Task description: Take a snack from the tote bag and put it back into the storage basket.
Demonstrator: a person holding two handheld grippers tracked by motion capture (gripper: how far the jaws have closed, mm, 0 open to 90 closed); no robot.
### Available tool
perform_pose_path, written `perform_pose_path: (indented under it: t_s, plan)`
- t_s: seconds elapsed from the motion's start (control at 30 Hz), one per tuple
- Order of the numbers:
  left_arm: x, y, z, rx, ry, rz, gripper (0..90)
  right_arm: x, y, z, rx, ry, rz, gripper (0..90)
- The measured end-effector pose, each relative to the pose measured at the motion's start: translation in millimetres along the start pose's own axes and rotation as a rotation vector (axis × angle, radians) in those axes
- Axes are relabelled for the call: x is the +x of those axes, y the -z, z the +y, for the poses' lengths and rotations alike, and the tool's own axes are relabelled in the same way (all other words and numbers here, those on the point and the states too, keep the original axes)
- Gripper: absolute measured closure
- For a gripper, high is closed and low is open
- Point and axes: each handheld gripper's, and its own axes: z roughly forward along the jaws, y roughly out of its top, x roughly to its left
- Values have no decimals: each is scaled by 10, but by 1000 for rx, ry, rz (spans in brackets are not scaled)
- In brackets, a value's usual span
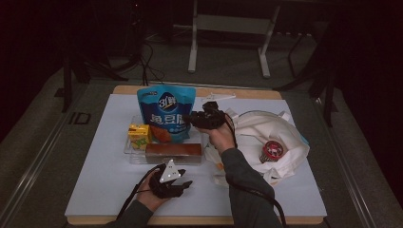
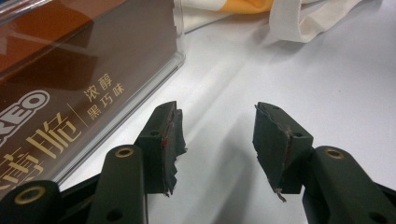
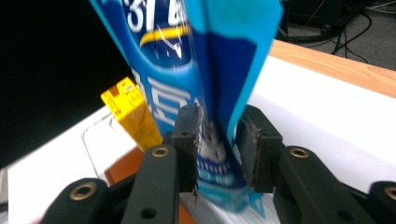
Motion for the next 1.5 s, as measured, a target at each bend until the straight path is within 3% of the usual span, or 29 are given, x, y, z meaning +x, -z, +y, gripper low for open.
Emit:
perform_pose_path:
  t_s: [0.17, 0.3, 0.37, 0.53, 0.6, 0.73, 0.87, 1.3, 1.5]
  plan:
    - [-2, -2, 1, 3, -2, 3, 505, -53, 65, -58, 25, 13, -25, 685]
    - [-3, -2, 1, 2, -2, 4, 505, -52, 54, -78, 62, 52, -62, 745]
    - [-2, -1, 1, 3, -3, 3, 505, -29, 12, -95, 116, 107, -117, 782]
    - [-4, -3, 1, 2, 1, 2, 505, -9, -84, -116, 158, 123, -132, 779]
    - [-4, -3, 2, 4, 1, 1, 505, -13, -133, -112, 184, 136, -164, 779]
    - [-3, -6, 1, 2, 2, 0, 503, -19, -213, -107, 207, 133, -166, 800]
    - [-3, -6, 2, 4, 2, 1, 503, 9, -302, -132, 220, 128, -182, 898]
    - [-1, -12, 6, 14, 0, 3, 503, 120, -430, -121, 204, 76, -225, 900]
    - [-4, -12, 5, 11, 0, 1, 502, 167, -520, -65, 204, 81, -248, 900]
